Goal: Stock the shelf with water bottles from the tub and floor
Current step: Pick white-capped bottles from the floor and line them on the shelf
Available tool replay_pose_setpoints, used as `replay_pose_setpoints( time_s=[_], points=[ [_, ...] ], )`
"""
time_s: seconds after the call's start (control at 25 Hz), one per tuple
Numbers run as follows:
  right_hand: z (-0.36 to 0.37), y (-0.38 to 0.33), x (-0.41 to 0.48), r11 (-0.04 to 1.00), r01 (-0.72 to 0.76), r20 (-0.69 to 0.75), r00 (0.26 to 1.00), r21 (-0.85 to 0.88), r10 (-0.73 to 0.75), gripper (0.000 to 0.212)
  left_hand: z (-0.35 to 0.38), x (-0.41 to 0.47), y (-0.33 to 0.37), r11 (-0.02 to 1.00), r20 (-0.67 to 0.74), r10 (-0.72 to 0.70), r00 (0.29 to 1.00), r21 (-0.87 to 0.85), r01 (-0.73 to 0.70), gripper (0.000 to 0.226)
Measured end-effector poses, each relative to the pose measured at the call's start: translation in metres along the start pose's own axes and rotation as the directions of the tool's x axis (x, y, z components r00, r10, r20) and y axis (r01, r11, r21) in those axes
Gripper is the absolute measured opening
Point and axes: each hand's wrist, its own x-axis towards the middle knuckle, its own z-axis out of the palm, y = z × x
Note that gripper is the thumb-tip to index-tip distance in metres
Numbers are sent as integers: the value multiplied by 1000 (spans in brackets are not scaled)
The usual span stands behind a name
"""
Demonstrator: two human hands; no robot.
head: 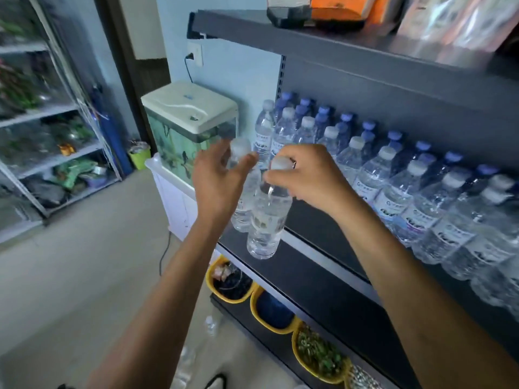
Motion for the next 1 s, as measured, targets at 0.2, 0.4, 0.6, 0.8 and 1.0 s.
replay_pose_setpoints(
  time_s=[0.2, 0.4, 0.6, 0.8, 1.0],
  points=[
    [-29, 21, 60, 992, -77, -140, 988, -99, 63, 43, 32, 61, -5, 999, 168, 32, 985, -5, -32, 24],
    [-7, 55, 92, 968, -211, -245, 954, -136, 173, 34, 58, 92, -50, 1000, 344, -6, 939, 17, 0, 27],
    [29, 75, 112, 935, -328, -310, 910, -132, 276, 32, 69, 118, -95, 1000, 461, -9, 888, 29, -5, 37],
    [49, 74, 129, 936, -332, -362, 891, -112, 273, 22, 86, 139, -115, 990, 571, 35, 820, -132, 50, 37],
    [54, 79, 109, 925, -324, -381, 895, -197, 232, 37, 88, 111, -142, 934, 620, 33, 784, -298, 196, 58]
  ],
)
